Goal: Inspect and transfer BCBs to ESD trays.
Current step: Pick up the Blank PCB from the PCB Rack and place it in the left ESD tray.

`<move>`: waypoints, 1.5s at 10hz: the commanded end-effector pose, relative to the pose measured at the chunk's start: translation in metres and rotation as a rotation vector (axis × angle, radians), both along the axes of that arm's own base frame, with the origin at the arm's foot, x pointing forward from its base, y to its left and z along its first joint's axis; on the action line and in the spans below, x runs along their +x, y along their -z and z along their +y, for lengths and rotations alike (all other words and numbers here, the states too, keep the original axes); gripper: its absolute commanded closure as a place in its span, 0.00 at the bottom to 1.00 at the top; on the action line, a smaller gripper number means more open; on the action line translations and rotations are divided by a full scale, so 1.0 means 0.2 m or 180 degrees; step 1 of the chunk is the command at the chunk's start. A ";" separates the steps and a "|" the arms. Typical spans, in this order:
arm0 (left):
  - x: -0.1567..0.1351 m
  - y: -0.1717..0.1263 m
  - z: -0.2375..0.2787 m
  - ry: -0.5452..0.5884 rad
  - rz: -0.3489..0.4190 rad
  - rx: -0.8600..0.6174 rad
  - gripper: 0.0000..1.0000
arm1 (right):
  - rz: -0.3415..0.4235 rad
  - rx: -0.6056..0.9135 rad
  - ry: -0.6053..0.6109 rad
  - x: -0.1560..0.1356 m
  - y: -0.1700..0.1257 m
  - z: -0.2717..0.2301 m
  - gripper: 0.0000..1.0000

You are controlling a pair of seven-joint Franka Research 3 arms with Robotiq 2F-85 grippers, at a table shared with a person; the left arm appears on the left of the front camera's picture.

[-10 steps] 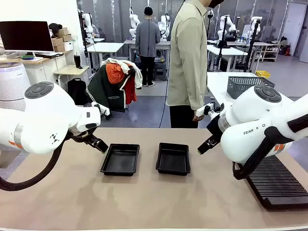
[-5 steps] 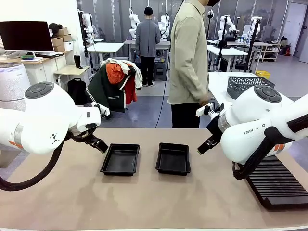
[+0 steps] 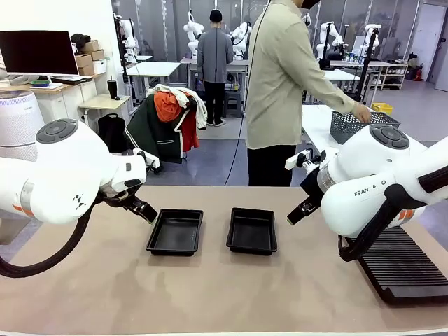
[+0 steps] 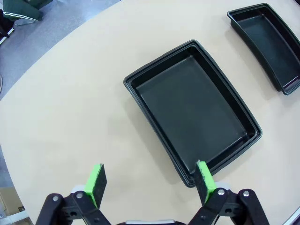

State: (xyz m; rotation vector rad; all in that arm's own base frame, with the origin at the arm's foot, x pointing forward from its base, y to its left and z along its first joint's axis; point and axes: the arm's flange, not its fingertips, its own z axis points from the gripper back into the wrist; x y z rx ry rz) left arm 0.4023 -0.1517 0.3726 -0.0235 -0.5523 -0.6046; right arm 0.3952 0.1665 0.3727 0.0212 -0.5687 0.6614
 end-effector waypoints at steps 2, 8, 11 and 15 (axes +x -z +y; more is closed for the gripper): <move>-0.03 -0.15 -0.04 -0.0224 0.0143 -0.0193 0.00 | 0.0114 0.0147 0.0055 -0.01 -0.11 -0.03 0.00; -0.09 -0.91 0.12 -0.0904 0.0708 -0.0935 0.00 | 0.1009 0.0781 0.0467 -0.07 -0.83 -0.27 0.00; -0.12 -1.22 0.24 -0.1201 0.0809 -0.1176 0.00 | 0.1430 0.1147 0.0844 -0.06 -1.10 -0.50 0.00; -0.15 -1.44 0.40 -0.1386 0.1102 -0.1558 0.00 | 0.1952 0.1680 0.1059 -0.04 -1.34 -0.79 0.00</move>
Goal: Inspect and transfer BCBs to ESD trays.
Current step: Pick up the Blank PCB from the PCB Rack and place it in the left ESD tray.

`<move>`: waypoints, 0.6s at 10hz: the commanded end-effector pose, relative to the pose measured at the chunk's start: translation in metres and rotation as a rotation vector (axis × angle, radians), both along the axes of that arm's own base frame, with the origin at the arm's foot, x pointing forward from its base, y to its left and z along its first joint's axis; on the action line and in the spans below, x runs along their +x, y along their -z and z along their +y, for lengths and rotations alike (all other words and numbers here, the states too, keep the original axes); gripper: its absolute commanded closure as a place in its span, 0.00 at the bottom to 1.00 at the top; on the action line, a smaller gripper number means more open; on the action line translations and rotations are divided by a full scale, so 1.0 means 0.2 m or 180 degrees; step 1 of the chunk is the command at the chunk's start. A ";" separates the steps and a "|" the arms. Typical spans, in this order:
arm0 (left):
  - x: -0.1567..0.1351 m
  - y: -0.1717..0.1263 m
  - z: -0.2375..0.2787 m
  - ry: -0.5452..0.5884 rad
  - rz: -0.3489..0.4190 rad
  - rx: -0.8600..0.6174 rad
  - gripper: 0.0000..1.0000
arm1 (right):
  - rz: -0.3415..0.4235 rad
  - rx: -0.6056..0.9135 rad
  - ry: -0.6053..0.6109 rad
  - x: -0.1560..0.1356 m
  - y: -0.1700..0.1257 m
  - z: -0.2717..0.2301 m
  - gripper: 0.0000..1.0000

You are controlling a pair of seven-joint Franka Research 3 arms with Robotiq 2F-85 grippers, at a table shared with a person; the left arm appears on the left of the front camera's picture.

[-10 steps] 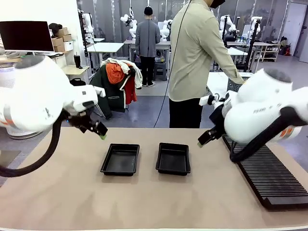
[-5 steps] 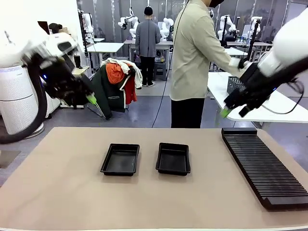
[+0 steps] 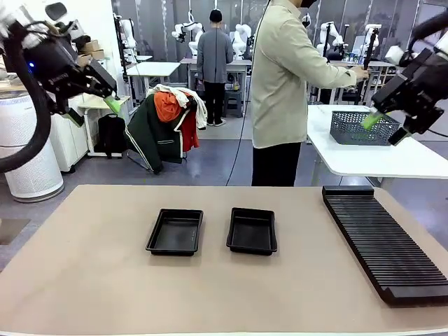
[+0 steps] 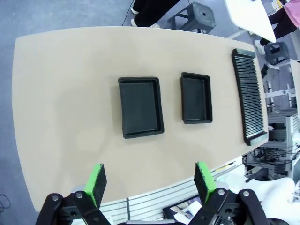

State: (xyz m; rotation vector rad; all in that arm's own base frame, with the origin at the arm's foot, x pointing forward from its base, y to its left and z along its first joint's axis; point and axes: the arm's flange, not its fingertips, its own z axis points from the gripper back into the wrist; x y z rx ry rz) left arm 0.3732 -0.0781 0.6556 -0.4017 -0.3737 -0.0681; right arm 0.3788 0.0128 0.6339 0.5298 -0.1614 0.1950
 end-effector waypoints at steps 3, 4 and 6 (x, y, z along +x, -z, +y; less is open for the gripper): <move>-0.03 -0.14 0.11 -0.0004 0.0489 -0.0270 0.00 | 0.0257 0.0454 0.0366 0.06 -0.12 -0.19 0.00; -0.03 -0.16 0.12 -0.0061 0.0526 -0.0229 0.00 | 0.0274 0.0487 0.0417 0.05 -0.14 -0.23 0.00; -0.02 -0.21 0.11 -0.0073 0.0531 -0.0164 0.00 | 0.0280 0.0467 0.0523 0.02 -0.19 -0.27 0.00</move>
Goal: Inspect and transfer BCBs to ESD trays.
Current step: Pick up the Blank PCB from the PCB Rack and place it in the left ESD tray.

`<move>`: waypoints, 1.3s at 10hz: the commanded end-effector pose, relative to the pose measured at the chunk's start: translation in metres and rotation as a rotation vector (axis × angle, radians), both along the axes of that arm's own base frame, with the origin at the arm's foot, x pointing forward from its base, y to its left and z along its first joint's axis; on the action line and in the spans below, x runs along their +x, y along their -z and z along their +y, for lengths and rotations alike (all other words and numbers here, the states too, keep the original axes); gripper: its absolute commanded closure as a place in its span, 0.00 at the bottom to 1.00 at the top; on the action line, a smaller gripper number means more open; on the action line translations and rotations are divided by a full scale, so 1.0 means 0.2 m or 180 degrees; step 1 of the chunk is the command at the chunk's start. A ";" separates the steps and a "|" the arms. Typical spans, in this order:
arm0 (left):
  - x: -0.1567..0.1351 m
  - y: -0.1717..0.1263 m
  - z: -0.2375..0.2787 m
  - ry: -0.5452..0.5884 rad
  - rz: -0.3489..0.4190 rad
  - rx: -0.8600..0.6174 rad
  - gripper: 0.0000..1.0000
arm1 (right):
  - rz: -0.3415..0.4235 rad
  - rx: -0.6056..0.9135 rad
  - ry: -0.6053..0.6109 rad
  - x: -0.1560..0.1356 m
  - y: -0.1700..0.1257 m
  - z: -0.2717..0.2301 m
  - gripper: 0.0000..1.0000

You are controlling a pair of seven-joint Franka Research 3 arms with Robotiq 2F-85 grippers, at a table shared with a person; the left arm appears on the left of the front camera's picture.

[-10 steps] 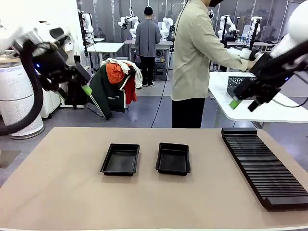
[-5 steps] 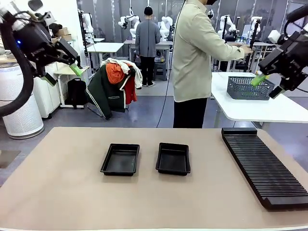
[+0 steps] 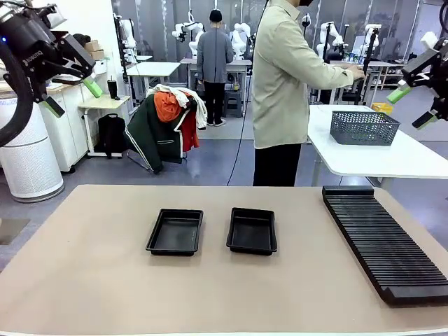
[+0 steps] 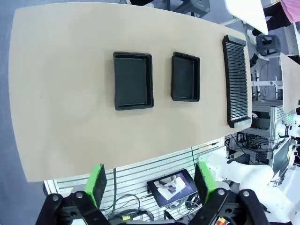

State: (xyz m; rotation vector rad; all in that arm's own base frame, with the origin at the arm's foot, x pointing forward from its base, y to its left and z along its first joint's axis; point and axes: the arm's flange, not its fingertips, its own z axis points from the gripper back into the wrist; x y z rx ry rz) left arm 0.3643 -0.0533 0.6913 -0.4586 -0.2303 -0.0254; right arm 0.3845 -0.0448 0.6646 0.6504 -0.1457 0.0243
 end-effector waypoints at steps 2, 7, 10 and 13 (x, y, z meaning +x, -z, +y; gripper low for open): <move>0.00 -0.06 -0.02 -0.0042 0.0062 0.0049 0.00 | 0.0003 -0.0051 0.0104 -0.06 -0.10 0.01 0.00; -0.08 -0.13 -0.02 -0.0048 -0.0083 0.0098 0.00 | -0.0337 -0.0235 0.0224 -0.17 -0.28 -0.01 0.00; -0.11 -0.16 -0.04 -0.0067 -0.0127 0.0163 0.00 | -0.0380 -0.0331 0.0212 -0.19 -0.33 0.01 0.00; -0.12 -0.18 -0.05 -0.0076 -0.0120 0.0215 0.00 | -0.0350 -0.0421 0.0276 -0.18 -0.34 0.00 0.00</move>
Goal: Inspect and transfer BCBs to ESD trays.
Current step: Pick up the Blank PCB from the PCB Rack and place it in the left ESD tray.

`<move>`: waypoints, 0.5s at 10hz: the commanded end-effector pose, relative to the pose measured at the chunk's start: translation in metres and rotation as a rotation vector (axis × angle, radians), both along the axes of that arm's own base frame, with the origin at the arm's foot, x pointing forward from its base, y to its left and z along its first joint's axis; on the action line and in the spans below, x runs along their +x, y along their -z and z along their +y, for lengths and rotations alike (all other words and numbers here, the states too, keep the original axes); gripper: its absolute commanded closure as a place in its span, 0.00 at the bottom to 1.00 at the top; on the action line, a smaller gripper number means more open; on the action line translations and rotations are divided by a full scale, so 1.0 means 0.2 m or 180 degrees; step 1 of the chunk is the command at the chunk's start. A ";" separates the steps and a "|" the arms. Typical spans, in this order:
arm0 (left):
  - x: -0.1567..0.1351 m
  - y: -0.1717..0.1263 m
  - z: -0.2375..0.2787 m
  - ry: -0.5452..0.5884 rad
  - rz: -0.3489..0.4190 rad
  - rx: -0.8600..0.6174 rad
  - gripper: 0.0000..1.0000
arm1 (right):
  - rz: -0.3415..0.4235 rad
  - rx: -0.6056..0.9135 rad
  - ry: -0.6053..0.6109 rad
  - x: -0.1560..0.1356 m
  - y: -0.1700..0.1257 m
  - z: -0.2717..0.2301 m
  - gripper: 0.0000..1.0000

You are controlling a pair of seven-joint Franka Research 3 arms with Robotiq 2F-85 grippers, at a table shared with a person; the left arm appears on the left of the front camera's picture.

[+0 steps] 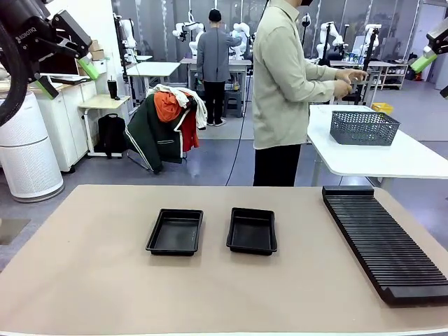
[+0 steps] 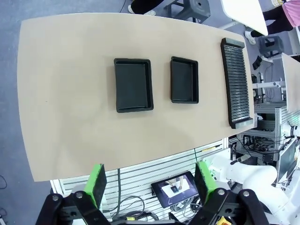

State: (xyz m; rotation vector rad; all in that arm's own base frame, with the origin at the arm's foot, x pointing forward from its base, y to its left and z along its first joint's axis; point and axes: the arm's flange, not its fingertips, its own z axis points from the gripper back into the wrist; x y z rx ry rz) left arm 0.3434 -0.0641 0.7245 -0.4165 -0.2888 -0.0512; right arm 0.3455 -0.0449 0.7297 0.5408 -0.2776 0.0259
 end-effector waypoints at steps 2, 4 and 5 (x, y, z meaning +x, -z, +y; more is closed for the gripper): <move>-0.01 -0.02 0.00 -0.0117 0.0082 0.0095 0.00 | 0.0026 -0.0121 0.0204 0.01 -0.03 -0.01 0.00; 0.01 -0.02 0.00 -0.0101 0.0117 0.0130 0.00 | 0.0053 -0.0206 0.0303 0.00 -0.04 -0.01 0.00; 0.01 -0.03 -0.01 -0.0100 0.0115 0.0131 0.00 | 0.0048 -0.0227 0.0360 -0.01 -0.05 -0.02 0.00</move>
